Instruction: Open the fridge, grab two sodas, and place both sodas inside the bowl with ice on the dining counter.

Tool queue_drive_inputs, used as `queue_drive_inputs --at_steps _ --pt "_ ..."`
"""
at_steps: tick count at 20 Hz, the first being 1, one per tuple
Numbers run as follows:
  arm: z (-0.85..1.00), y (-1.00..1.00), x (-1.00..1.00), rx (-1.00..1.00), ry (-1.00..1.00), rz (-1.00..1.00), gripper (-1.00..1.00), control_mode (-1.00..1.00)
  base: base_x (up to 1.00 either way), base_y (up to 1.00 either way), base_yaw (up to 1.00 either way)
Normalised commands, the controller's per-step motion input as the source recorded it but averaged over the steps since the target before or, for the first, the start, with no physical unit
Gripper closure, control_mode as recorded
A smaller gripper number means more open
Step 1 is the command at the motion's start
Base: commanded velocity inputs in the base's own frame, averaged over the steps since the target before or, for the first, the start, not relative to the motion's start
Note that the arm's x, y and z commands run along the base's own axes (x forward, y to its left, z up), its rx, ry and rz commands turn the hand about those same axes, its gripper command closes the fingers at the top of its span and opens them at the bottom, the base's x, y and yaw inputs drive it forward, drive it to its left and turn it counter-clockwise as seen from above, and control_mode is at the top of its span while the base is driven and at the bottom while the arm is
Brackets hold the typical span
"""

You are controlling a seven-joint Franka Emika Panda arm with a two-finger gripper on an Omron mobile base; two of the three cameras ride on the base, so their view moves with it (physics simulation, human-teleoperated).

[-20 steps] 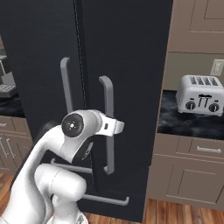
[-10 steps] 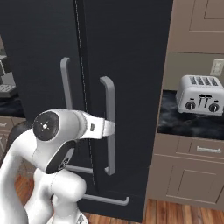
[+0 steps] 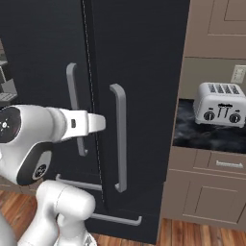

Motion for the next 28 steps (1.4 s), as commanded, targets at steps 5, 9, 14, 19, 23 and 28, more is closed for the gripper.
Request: queue_drive_inputs --at_steps 5,9,14,19,23,28 --pt "0.18 0.73 0.69 -0.15 0.16 0.03 -1.00 -1.00 0.00 0.00 0.00" --pt "0.09 0.55 0.91 -0.17 0.09 0.01 -1.00 -1.00 0.00 0.00 0.00" --pt "0.04 0.39 1.00 -0.17 0.09 0.01 -1.00 -1.00 0.00 0.00 0.00" --pt "0.00 -0.01 0.92 -0.12 0.10 0.00 -1.00 -1.00 0.00 0.00 0.00" --pt "-0.02 -0.02 0.96 -0.12 0.10 0.00 -1.00 -1.00 0.00 0.00 0.00" --pt "-0.15 -0.15 0.40 -0.13 0.08 0.00 -1.00 -1.00 0.00 0.00 0.00"
